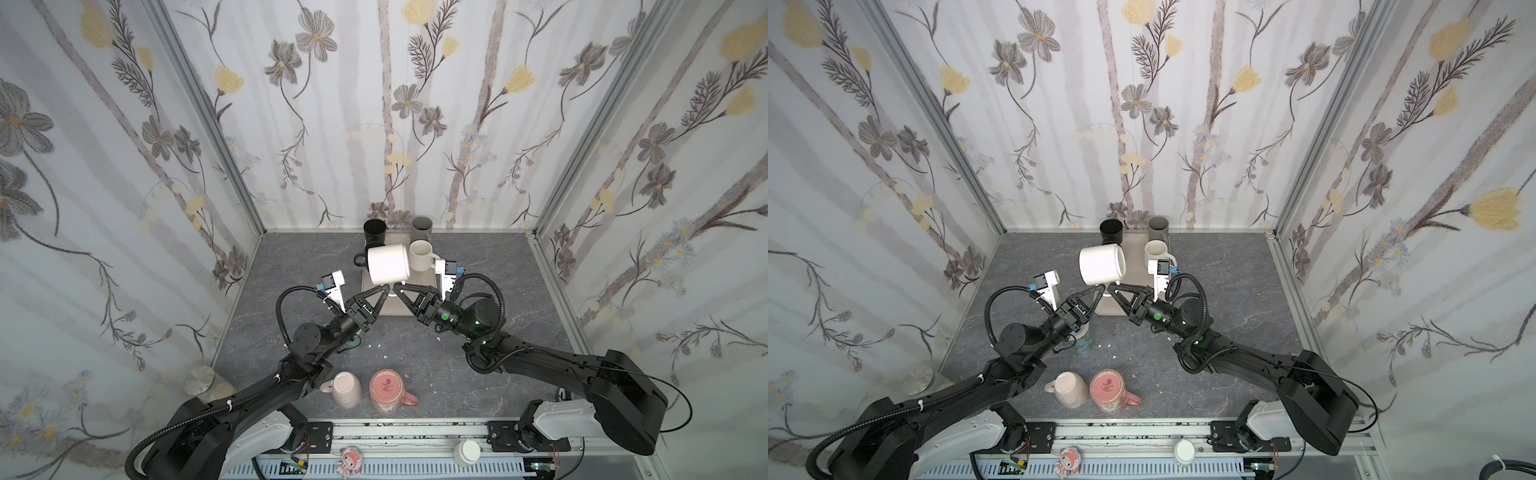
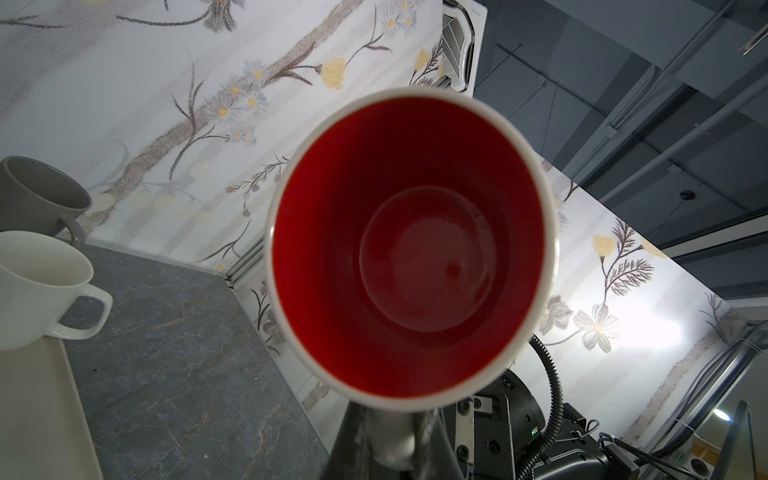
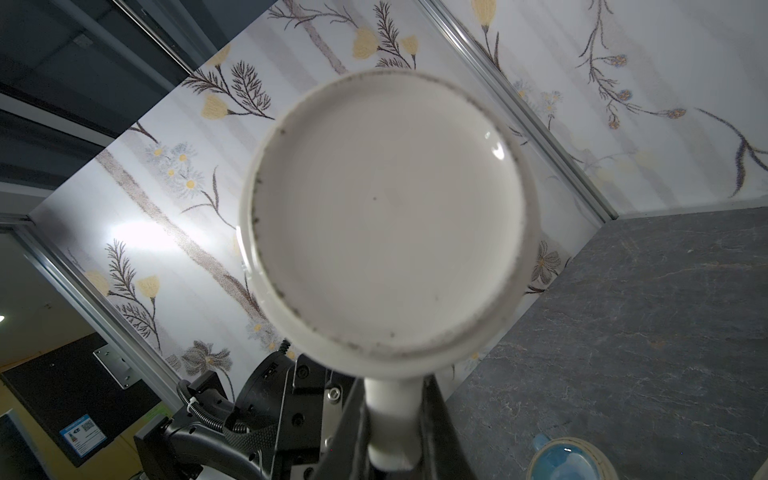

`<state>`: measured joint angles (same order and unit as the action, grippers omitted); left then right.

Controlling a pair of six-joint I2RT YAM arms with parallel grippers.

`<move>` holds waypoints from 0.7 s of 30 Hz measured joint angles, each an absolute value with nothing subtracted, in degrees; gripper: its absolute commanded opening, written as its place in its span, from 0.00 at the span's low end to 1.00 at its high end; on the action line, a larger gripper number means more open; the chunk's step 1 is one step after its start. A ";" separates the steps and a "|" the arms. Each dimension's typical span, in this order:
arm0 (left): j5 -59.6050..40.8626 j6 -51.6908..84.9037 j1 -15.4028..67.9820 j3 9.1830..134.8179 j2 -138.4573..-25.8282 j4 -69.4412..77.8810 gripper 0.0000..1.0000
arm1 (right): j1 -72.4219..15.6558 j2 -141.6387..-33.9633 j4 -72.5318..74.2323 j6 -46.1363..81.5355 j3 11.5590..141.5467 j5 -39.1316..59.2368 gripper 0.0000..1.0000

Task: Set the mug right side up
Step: 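Grasp the red-lined mug's body with the left gripper and open the right gripper, then carry the red-lined mug to the tray with the left gripper while the right draws back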

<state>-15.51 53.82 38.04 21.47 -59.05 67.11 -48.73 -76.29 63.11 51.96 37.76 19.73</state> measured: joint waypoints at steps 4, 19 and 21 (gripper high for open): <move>-15.94 52.01 38.13 22.68 -56.25 60.75 0.00 | -48.73 -74.61 60.40 50.92 37.45 19.25 0.22; -10.04 39.99 38.02 27.97 -48.66 30.96 0.00 | -46.11 -63.11 48.62 44.69 31.97 10.17 0.31; -9.13 38.33 38.02 29.52 -48.90 27.38 0.00 | -44.99 -61.91 46.63 44.42 31.48 7.75 0.31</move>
<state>-9.13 38.33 38.02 29.52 -48.90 27.38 -44.99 -61.91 46.63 44.42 31.48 7.75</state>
